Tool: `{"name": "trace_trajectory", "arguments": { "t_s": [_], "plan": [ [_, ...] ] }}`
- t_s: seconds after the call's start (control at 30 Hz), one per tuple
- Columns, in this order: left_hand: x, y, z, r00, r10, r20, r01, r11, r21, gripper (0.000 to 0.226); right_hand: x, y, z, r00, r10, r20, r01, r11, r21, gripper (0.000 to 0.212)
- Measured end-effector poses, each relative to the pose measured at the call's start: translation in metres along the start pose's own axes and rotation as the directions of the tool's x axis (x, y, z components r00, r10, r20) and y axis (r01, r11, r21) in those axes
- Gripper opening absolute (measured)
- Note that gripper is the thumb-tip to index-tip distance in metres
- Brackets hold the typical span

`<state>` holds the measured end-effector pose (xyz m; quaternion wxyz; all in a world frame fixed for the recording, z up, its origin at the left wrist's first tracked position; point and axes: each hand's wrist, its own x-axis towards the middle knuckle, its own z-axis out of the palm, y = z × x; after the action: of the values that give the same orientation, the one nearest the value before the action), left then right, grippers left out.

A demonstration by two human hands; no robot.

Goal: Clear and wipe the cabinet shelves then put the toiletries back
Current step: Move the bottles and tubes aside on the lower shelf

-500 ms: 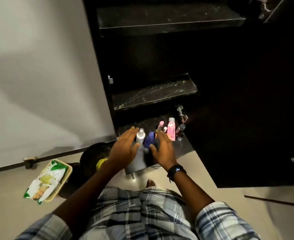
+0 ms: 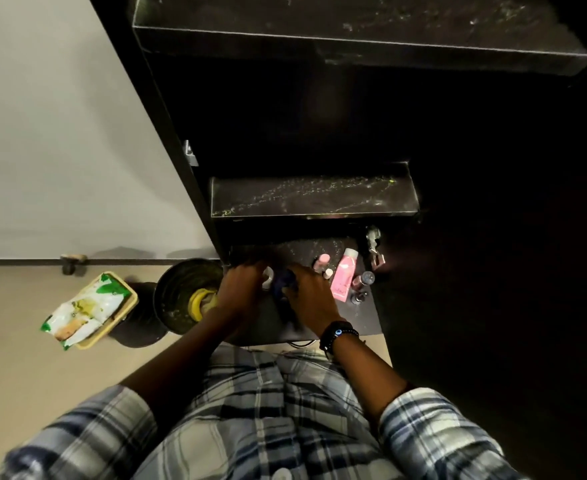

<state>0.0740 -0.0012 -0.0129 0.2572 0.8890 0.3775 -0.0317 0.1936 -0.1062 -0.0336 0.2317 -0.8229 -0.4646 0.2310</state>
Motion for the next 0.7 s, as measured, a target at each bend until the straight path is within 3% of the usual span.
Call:
{"name": "trace_trajectory", "arguments": {
  "t_s": [0.2,0.4,0.7],
  "plan": [
    [-0.002,-0.025,-0.009,0.995,-0.051,-0.086,0.055,0.997,0.047,0.030,0.029,-0.012,-0.011,1.000,-0.022,-0.019,0.023,0.998,0.053,0.033],
    [0.001,-0.035,-0.013,0.979,-0.149,-0.136,0.147,0.989,-0.026,0.020,0.056,-0.027,-0.003,0.998,-0.058,0.020,0.057,0.998,0.028,0.033],
    [0.003,-0.030,-0.017,0.978,-0.133,-0.164,0.118,0.988,-0.098,0.025,0.064,-0.028,0.006,0.997,-0.058,0.046,0.058,0.998,0.003,0.038]
  ]
}}
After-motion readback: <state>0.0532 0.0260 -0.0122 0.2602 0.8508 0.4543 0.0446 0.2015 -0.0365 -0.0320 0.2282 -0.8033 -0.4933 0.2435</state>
